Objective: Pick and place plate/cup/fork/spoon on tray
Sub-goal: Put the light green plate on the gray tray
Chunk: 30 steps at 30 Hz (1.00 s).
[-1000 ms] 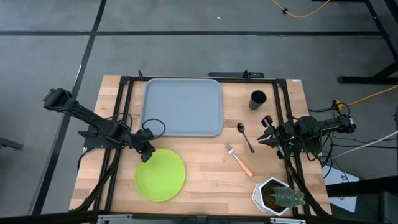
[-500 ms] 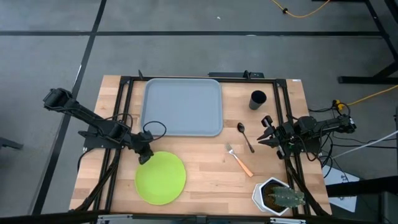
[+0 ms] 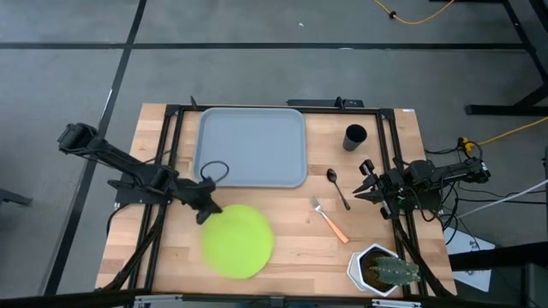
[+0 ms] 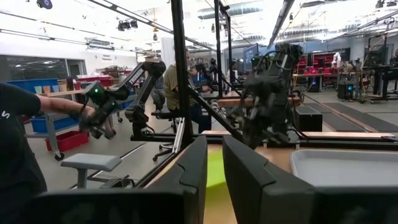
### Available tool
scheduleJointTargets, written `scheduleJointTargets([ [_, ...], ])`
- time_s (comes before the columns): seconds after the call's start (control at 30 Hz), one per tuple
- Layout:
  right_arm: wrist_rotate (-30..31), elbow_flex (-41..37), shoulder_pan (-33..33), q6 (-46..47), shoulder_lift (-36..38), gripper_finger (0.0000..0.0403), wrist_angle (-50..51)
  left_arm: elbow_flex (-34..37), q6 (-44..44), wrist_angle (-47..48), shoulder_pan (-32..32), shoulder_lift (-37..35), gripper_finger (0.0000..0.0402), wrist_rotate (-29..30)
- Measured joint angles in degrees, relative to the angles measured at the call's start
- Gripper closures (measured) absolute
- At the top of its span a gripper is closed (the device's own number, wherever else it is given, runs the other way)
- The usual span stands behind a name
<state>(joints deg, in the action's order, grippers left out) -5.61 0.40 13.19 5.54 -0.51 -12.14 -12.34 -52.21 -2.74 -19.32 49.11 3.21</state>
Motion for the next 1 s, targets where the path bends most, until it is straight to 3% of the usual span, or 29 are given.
scheduleJointTargets([
  [0.23,0.0,0.0,0.0,0.0,0.0,0.0346,0.0,0.0,2.7,-10.7,7.2,-5.1,0.0400,10.4],
  [0.37,0.0,0.0,0.0,0.0,0.0,0.0346,0.0,0.0,6.5,-10.1,13.4,-8.4,0.0401,15.4],
  [0.57,0.0,0.0,0.0,0.0,0.0,0.0346,0.0,0.0,15.2,-10.8,25.3,-10.0,0.0401,27.4],
  [0.67,0.0,0.0,0.0,0.0,0.0,0.0346,0.0,0.0,17.9,-9.1,31.7,-10.0,0.0401,26.3],
  [0.87,0.0,0.0,0.0,0.2,0.0,0.0346,0.0,0.1,15.3,-6.7,39.8,-7.3,0.0401,15.8],
  [1.0,0.0,0.0,0.0,1.2,0.0,0.0346,0.0,0.1,15.3,-6.8,42.5,-5.4,0.0400,15.2],
])
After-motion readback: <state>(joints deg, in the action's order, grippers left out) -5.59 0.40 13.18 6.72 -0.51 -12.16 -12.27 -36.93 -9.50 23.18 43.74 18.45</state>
